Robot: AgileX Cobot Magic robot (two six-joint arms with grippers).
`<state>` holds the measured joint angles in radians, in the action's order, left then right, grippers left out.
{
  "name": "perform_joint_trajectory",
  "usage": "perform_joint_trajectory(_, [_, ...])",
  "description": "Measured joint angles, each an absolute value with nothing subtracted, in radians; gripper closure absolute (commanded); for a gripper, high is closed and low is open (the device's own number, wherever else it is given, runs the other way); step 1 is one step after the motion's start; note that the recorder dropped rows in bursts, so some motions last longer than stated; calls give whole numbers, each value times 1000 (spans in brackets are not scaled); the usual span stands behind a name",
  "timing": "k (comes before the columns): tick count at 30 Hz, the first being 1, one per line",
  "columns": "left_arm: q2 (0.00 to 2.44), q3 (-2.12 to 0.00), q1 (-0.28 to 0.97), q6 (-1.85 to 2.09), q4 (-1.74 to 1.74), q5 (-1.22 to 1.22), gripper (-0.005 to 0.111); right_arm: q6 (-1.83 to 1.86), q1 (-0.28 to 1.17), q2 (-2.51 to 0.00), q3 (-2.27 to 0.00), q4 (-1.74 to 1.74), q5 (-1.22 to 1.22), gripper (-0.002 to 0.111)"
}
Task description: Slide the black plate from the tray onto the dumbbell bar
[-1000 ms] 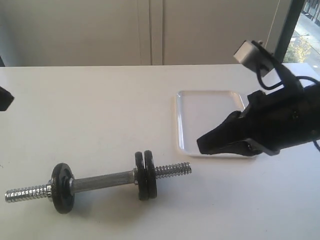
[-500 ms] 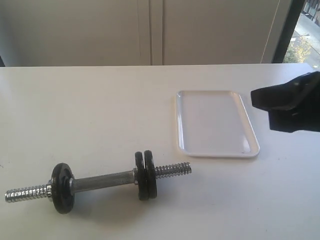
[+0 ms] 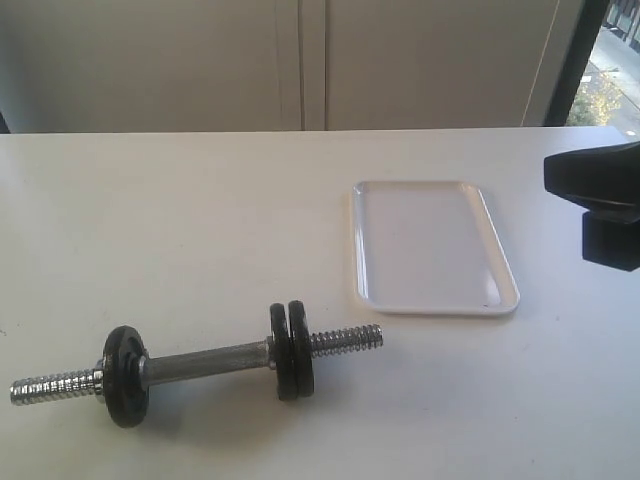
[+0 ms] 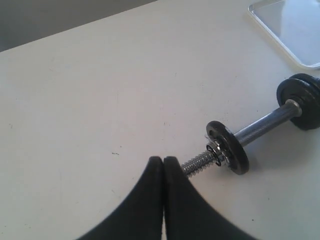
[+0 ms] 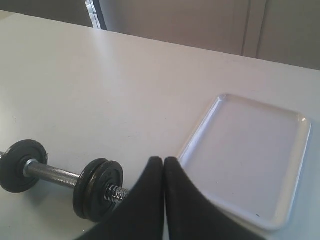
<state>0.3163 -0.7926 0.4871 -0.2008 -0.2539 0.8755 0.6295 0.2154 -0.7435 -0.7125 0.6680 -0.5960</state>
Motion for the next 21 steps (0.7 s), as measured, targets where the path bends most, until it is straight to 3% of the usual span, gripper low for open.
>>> perform_joint_trajectory(21, [299, -785, 487, -204, -258, 887, 107, 628, 215, -743, -712, 666, -596, 108])
